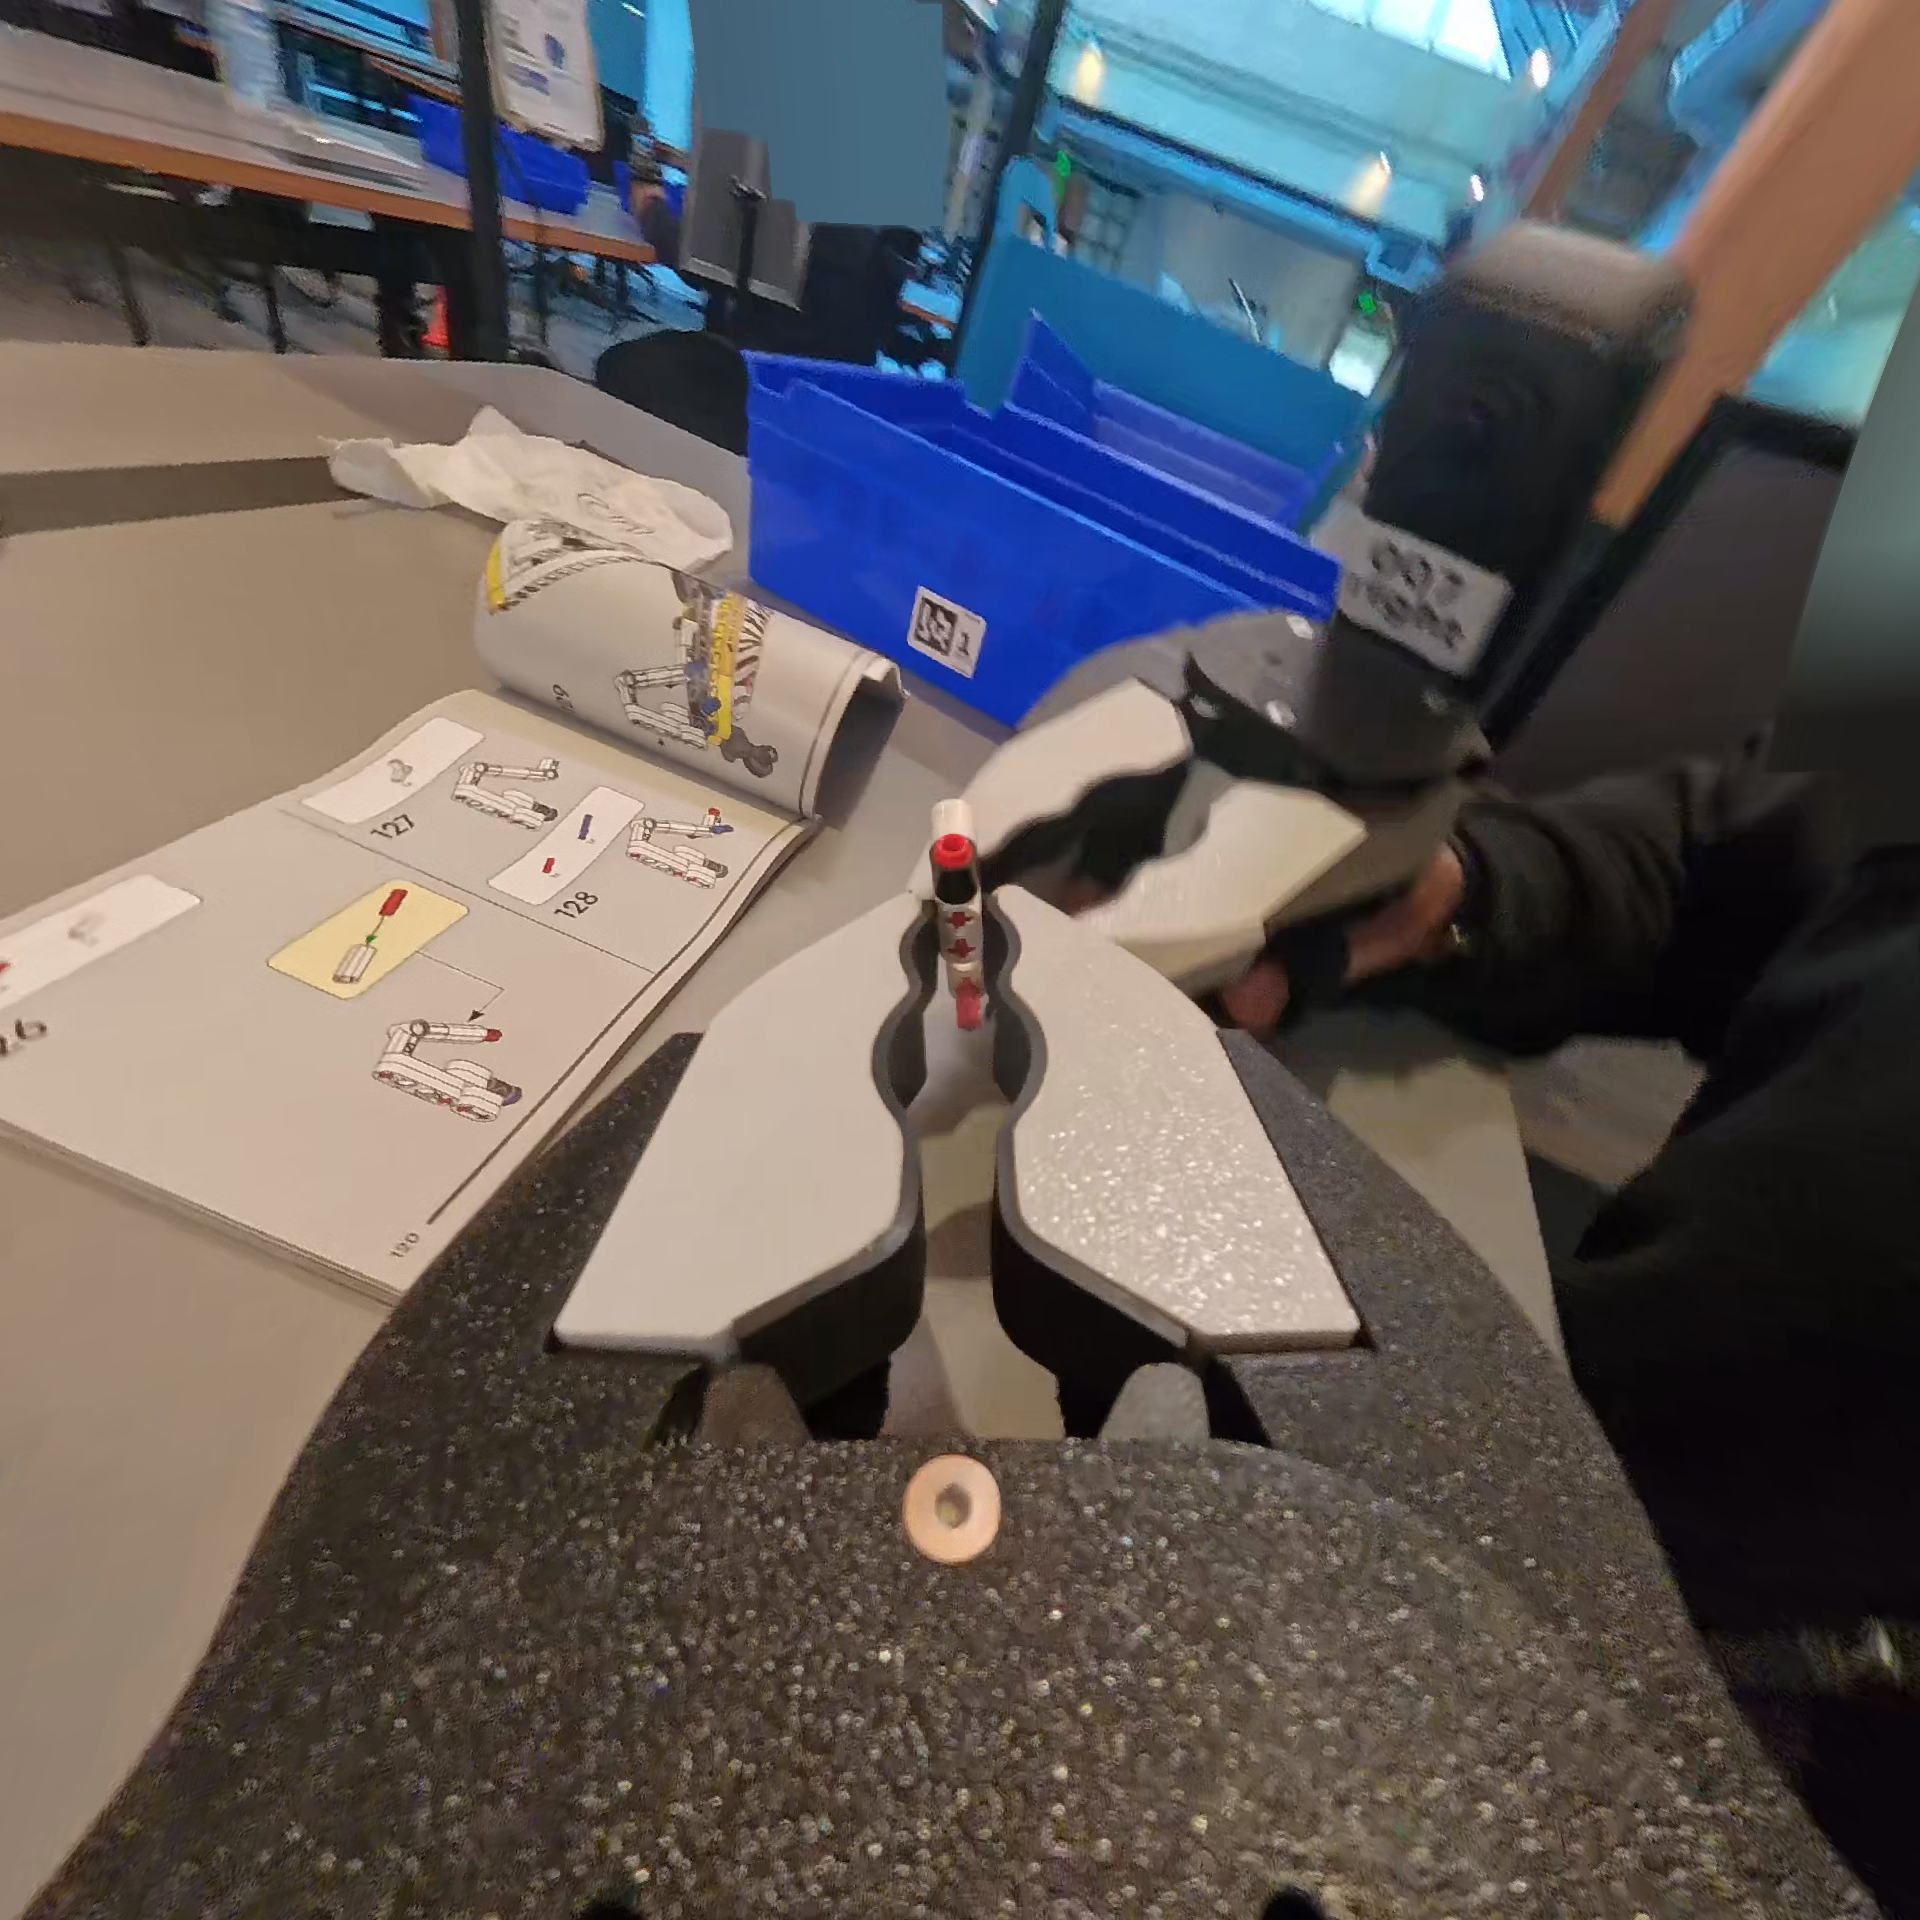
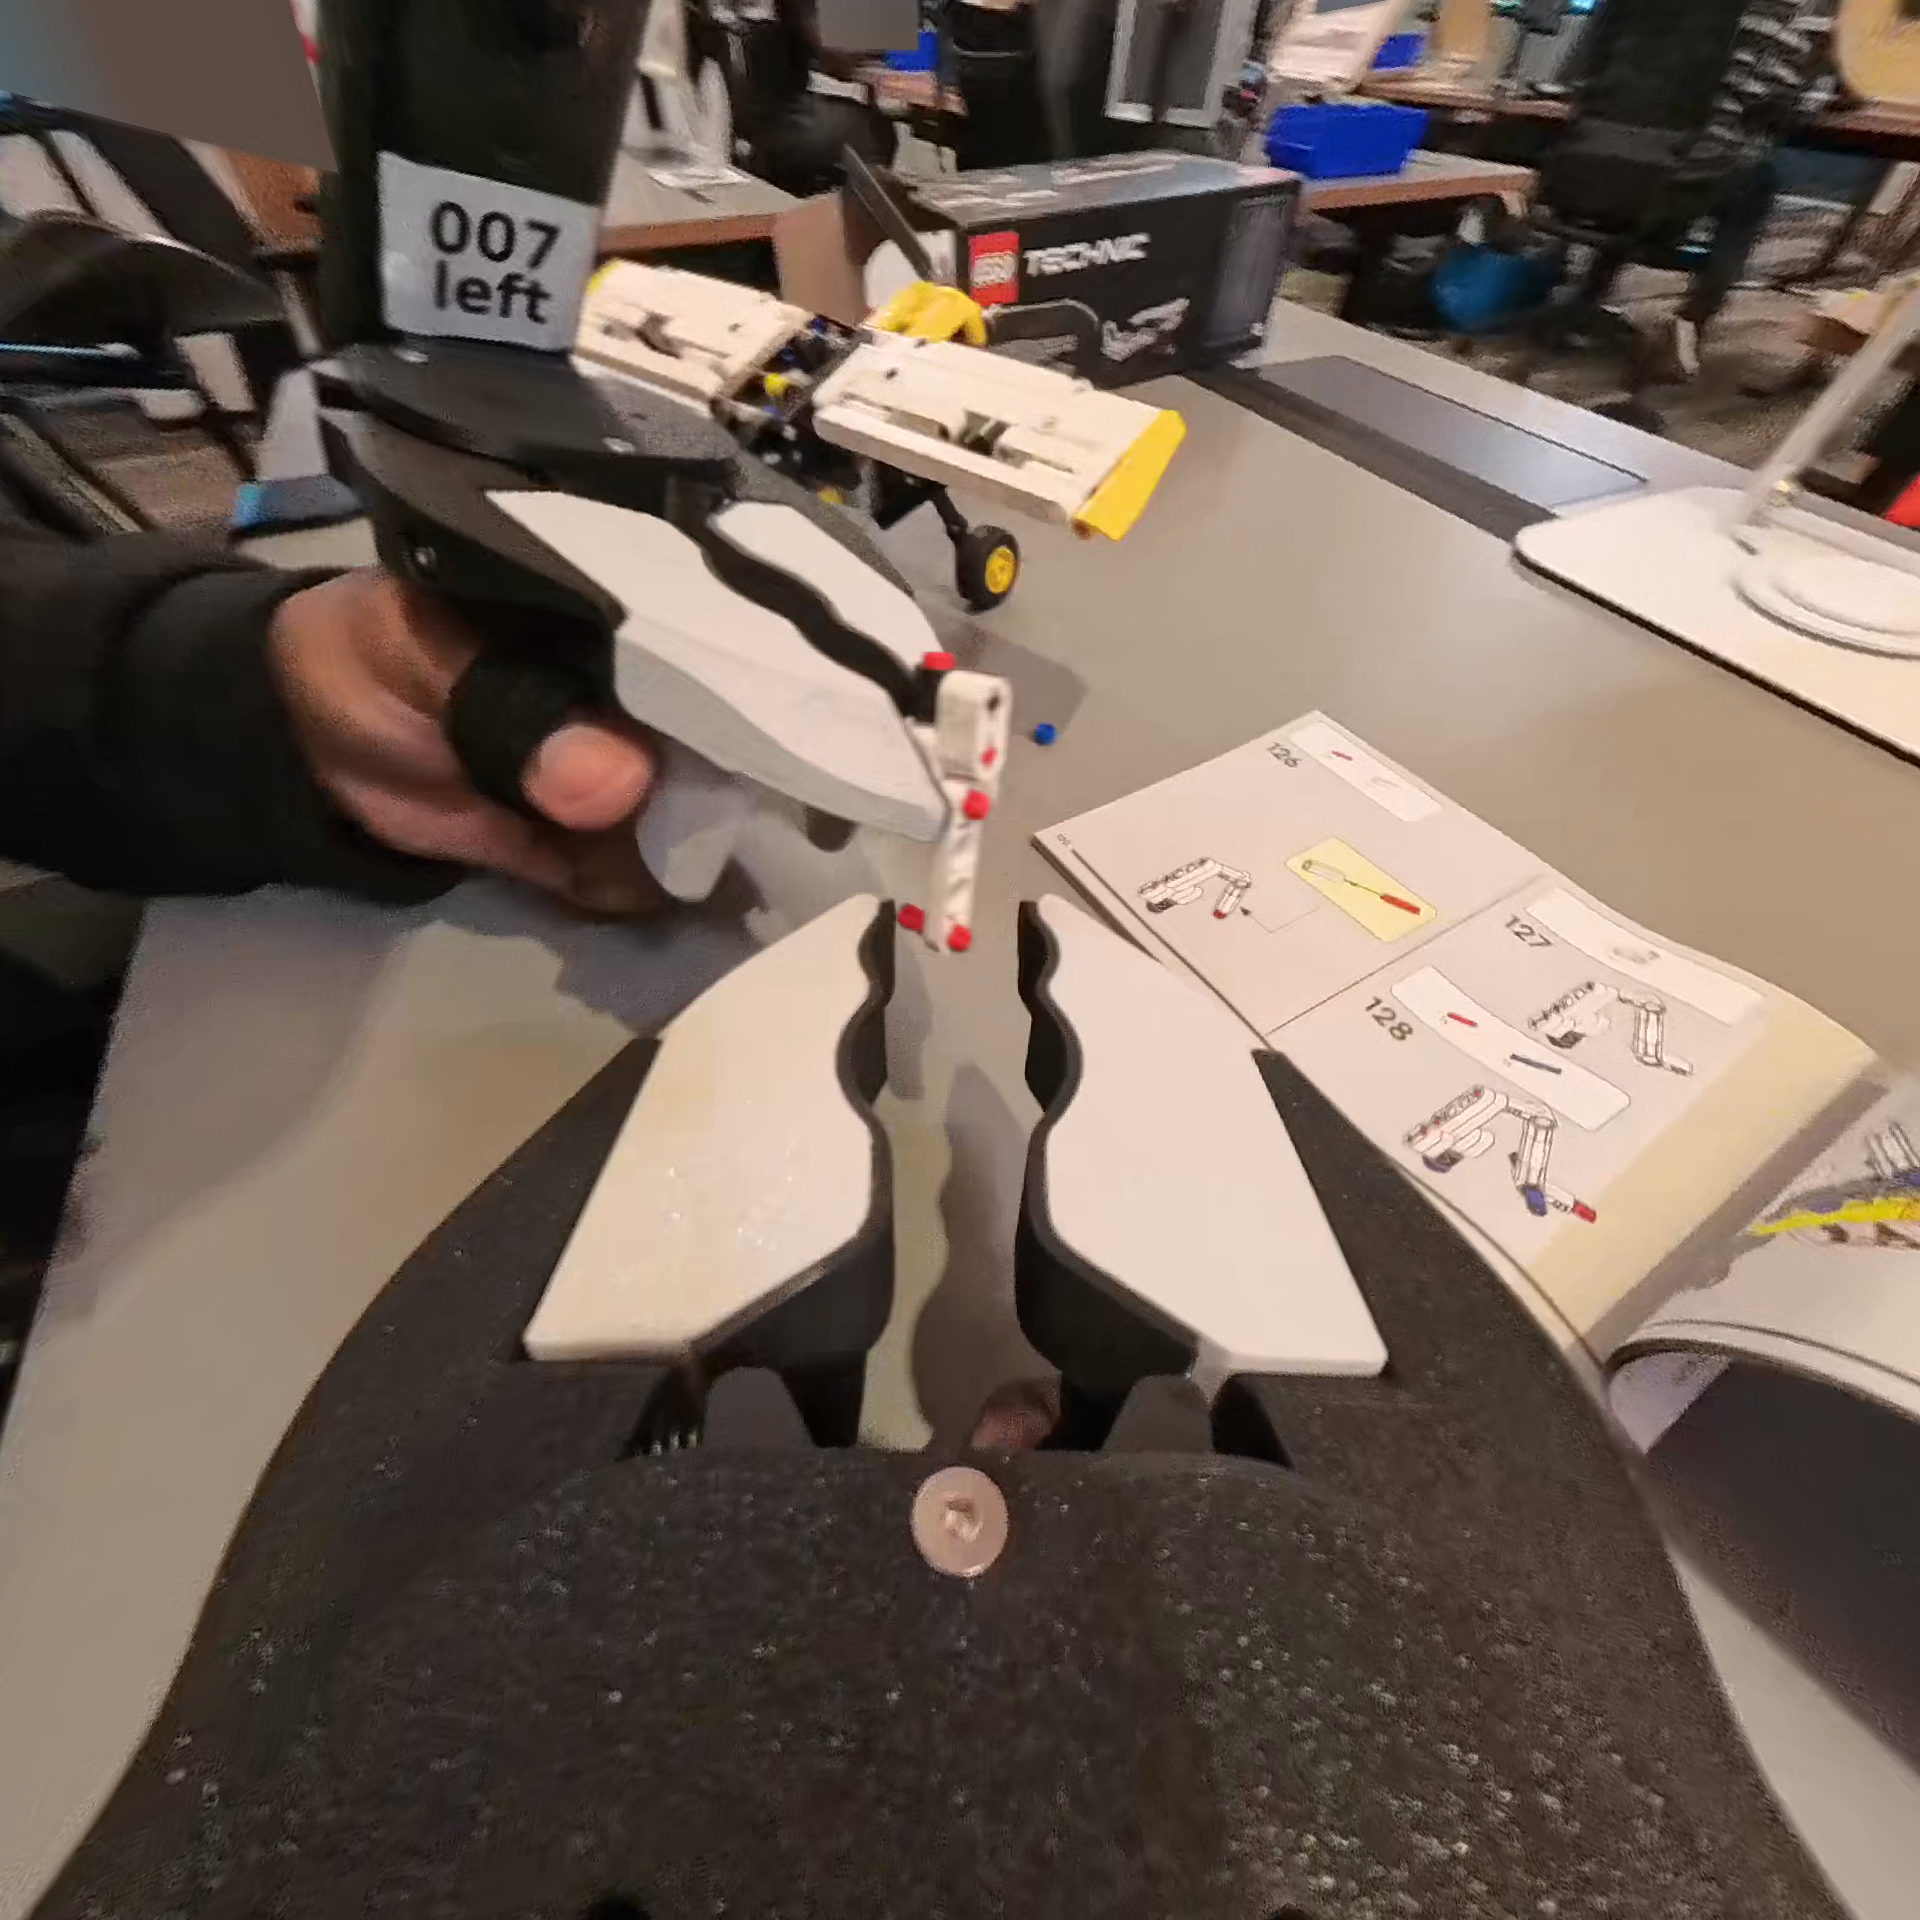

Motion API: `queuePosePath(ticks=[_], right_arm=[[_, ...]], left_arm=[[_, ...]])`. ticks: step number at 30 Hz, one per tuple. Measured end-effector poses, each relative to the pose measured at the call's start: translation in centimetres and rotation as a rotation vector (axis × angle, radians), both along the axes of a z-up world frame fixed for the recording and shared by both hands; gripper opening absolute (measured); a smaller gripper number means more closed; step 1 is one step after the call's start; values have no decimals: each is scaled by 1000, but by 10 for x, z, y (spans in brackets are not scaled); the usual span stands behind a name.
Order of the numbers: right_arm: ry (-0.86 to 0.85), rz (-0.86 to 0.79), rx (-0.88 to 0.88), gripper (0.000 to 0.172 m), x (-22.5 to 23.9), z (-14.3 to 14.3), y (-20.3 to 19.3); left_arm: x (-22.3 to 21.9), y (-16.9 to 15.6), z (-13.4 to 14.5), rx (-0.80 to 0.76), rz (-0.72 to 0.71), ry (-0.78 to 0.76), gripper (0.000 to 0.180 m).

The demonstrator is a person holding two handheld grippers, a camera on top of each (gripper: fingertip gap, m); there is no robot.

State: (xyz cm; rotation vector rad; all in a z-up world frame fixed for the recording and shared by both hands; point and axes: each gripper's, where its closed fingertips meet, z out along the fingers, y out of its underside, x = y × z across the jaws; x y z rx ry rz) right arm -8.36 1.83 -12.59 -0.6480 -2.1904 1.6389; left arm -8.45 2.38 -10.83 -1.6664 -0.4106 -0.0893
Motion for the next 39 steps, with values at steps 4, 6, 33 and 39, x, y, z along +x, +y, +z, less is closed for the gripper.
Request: queuePosePath(ticks=[4, 6, 33, 39], right_arm=[[-43, 191, -149, 23, 13, 17, 7], [-53, 264, -153, 22, 22, 17, 6], [-117, 371, -71, 8, 44, 5, 2], [-110, 359, -43, 8, 43, 2, 2]], left_arm=[[17, -1, -14, -134, -150, 126, 8], [28, 2, -21, -187, -219, 181, 8], [44, -1, -13, -93, -293, 187, 7], [44, -1, -11, -79, -292, 166, 7]])
